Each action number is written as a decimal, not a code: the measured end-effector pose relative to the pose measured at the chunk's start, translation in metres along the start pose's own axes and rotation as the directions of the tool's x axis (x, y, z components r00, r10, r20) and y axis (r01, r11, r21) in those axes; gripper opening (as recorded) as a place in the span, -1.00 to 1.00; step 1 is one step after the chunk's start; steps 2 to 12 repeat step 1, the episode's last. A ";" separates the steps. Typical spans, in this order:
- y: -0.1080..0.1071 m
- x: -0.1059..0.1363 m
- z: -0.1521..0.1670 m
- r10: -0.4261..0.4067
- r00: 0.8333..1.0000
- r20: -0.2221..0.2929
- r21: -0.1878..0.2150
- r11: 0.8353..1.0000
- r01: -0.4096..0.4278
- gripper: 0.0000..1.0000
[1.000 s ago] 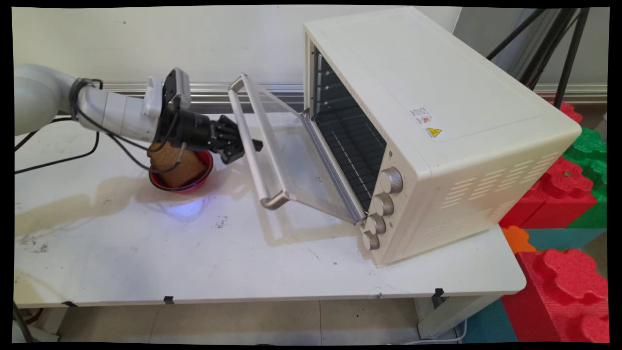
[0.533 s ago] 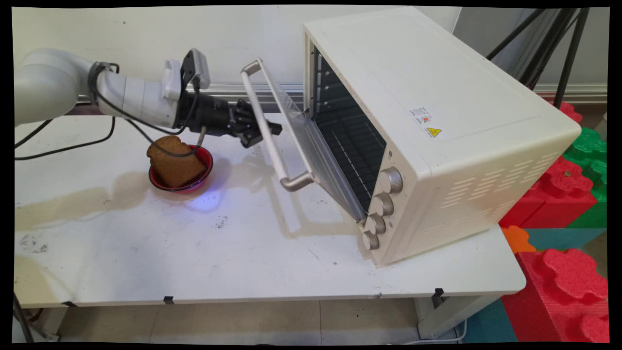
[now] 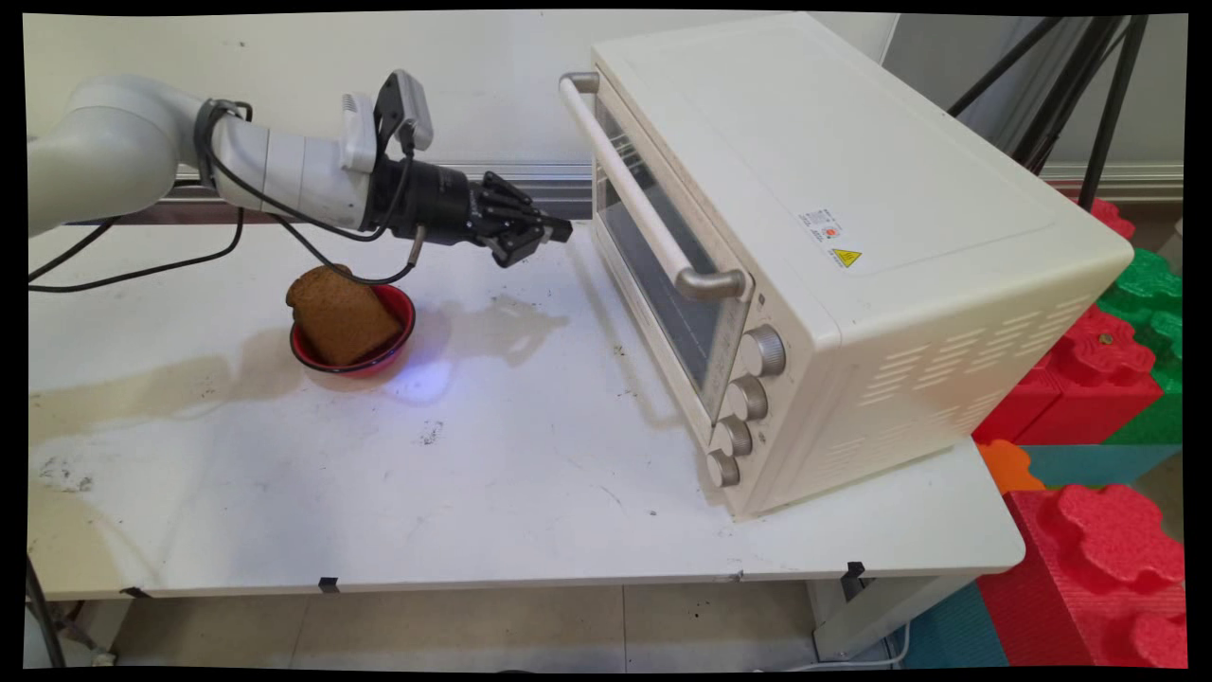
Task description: Close the oven
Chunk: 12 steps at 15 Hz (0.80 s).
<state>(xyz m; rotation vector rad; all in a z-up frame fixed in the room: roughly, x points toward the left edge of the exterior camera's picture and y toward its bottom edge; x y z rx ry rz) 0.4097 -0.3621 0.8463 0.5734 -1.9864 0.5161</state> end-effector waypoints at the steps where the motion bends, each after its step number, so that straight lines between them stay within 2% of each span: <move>1: 0.000 0.002 0.001 0.002 1.000 -0.003 0.001 1.000 -0.002 -1.00; 12: 0.000 0.002 0.001 0.002 1.000 -0.003 0.001 1.000 -0.002 -1.00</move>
